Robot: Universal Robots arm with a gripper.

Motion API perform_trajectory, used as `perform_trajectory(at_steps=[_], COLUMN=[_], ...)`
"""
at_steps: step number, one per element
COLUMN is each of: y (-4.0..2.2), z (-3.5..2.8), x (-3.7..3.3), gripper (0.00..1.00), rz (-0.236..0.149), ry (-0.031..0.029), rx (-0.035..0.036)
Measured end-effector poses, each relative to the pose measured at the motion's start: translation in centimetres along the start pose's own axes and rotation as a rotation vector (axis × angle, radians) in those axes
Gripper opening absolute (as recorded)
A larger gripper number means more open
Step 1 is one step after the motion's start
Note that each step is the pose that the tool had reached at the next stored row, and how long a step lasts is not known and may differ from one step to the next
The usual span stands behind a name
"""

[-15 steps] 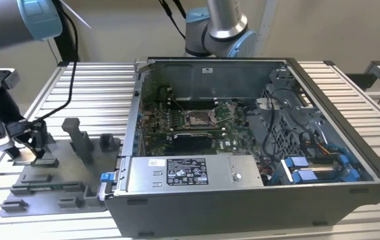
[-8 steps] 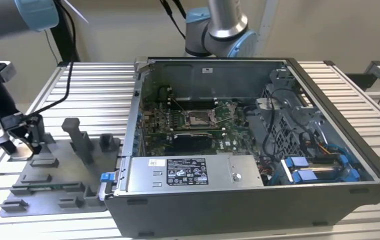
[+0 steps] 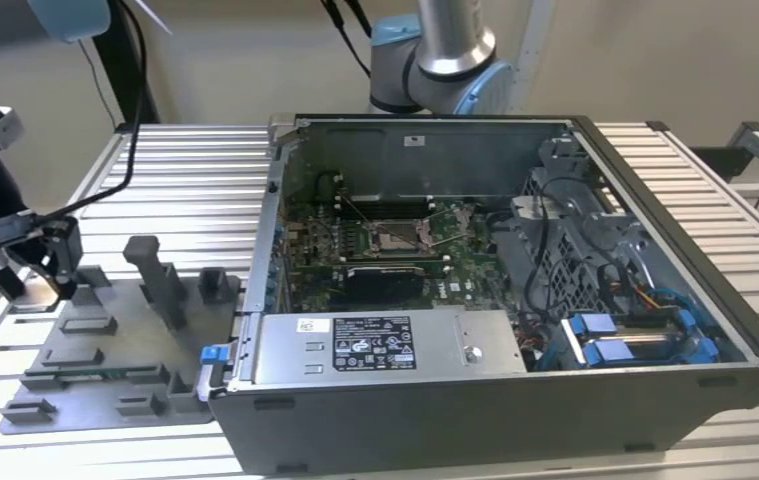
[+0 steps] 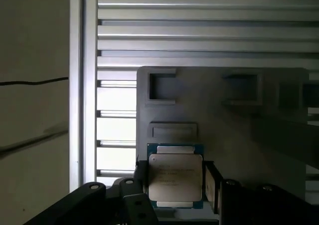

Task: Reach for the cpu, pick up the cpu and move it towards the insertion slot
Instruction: 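Pick up the cpu and move it towards the insertion slot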

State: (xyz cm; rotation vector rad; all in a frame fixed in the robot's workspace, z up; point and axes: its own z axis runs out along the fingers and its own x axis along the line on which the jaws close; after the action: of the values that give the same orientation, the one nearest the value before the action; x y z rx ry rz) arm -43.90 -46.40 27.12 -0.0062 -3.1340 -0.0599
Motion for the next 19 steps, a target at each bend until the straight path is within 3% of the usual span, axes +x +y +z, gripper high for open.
perform_trajectory(at_steps=[11,19], y=[0.07,0.09], z=[-1.79,-2.34], x=[0.01,0.01], gripper=[0.00,0.00], rz=[0.000,0.000], ry=[0.0008,0.0022], rx=[0.0001,0.0000])
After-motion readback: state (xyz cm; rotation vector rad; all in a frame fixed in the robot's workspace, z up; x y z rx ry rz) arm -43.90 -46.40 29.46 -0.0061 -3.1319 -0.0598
